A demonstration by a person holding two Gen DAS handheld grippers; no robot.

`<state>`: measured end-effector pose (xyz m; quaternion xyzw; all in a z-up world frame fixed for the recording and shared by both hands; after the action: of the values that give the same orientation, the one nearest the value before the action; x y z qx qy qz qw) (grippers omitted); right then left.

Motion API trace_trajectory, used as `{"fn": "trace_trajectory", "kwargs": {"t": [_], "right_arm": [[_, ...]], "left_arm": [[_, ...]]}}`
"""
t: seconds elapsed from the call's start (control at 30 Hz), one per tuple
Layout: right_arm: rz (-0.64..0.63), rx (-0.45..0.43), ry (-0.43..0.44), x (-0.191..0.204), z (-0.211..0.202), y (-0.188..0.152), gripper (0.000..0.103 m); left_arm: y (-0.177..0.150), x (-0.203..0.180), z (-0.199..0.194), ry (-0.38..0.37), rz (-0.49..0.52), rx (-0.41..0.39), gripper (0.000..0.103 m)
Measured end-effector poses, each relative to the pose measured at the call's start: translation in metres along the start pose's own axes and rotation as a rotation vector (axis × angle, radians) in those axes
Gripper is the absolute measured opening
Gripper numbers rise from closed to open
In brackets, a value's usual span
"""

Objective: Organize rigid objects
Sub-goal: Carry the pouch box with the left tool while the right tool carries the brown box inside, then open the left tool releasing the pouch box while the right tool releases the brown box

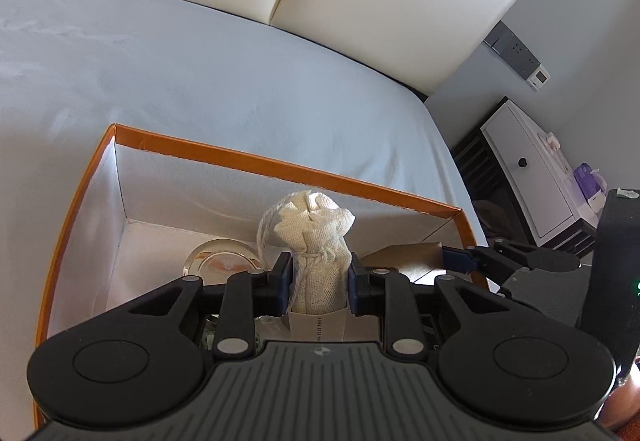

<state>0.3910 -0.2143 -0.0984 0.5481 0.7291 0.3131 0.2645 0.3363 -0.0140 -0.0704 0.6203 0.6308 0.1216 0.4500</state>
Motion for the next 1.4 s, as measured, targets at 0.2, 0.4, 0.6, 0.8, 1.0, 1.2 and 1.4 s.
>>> {"fn": "trace_trajectory", "kwargs": {"t": [0.2,0.4,0.6,0.8,1.0,1.2,1.4], "right_arm": [[-0.099,0.074,0.025,-0.002,0.014,-0.004,0.061],[-0.390,0.183,0.137,0.002,0.019,-0.005,0.061],[-0.634,0.263,0.252,0.005,0.017,-0.014,0.060],[-0.778,0.335,0.347,0.012,0.013,-0.023,0.060],[-0.844,0.330,0.374,0.006,-0.005,-0.036,0.063],[-0.808,0.292,0.382,-0.012,-0.023,-0.037,0.064],[-0.789,0.255,0.394,-0.017,-0.037,-0.034,0.063]], "left_arm": [[0.000,0.007,0.010,-0.005,-0.017,0.024,0.030],[0.002,0.005,0.014,-0.022,-0.018,0.041,0.030],[0.004,-0.001,0.020,-0.031,-0.012,0.055,0.030],[0.004,-0.009,0.025,-0.040,-0.001,0.063,0.030],[0.003,-0.011,0.032,-0.061,-0.028,0.074,0.030],[-0.003,-0.018,0.042,-0.063,-0.024,0.106,0.030],[-0.008,-0.028,0.055,-0.042,-0.004,0.137,0.030]]}}
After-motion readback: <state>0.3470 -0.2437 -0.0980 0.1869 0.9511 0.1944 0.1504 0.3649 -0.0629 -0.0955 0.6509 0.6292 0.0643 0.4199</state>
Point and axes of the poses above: each gripper's, at about its wrist camera, not at the fingertips, and z roughly the way its jaws point, x to its left, y to its top, the point moved 3 cm from there along z, roughly the way its jaws point, and after that the axes turned 14 degrees about -x, right-handed, at the moved point
